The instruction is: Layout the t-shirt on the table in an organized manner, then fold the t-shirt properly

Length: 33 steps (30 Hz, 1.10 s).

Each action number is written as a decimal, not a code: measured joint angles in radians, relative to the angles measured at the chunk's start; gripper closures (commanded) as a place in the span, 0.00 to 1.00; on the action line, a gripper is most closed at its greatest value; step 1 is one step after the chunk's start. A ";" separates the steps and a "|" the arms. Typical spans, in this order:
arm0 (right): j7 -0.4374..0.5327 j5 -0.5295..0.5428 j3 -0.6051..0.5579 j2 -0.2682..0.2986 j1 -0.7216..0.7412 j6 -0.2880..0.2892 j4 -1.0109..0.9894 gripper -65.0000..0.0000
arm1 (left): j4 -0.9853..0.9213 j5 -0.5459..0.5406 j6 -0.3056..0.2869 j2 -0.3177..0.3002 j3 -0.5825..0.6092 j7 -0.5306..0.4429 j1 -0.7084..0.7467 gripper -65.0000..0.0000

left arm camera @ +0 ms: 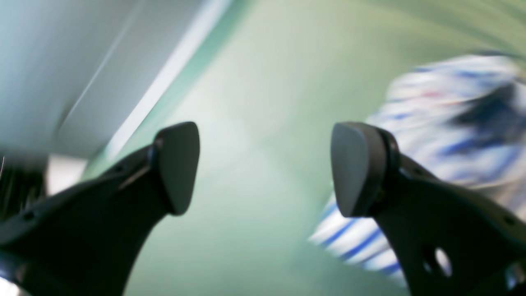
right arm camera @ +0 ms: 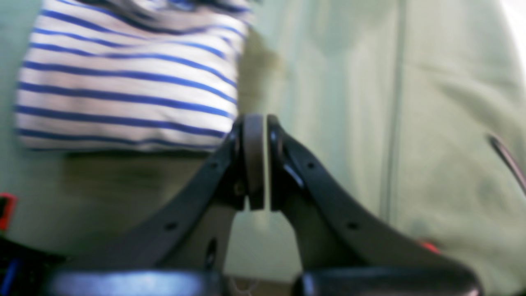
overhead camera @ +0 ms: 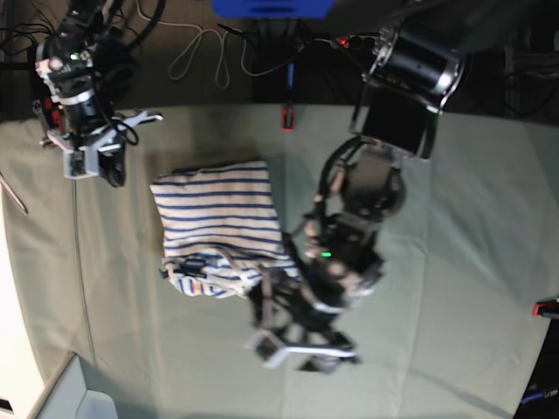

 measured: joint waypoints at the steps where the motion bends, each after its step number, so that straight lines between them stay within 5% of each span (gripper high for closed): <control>1: 0.000 0.000 0.014 0.000 -0.003 0.000 0.000 1.00 | 0.034 0.003 0.003 0.000 -0.058 -0.002 0.029 0.36; 9: 0.002 0.000 0.134 -0.011 -0.061 0.000 -0.053 1.00 | 0.255 0.001 0.002 0.005 -0.426 0.257 0.257 0.98; 16: 0.003 0.086 0.132 -0.011 -0.171 0.002 -0.053 1.00 | 0.530 -0.002 -0.001 0.008 -0.544 0.435 0.550 1.00; 24: 0.016 0.087 0.097 -0.002 -0.260 0.000 -0.200 1.00 | 0.512 -0.055 -0.002 0.037 -0.544 0.436 0.838 1.00; 30: 0.063 0.086 0.005 0.092 -0.254 -0.002 -0.495 1.00 | 0.361 -0.235 -0.001 0.042 -0.607 0.403 0.885 1.00; 33: 0.191 0.092 -0.023 0.106 -0.233 -0.003 -0.653 1.00 | 0.183 -0.301 0.003 0.043 -0.651 0.230 0.901 1.00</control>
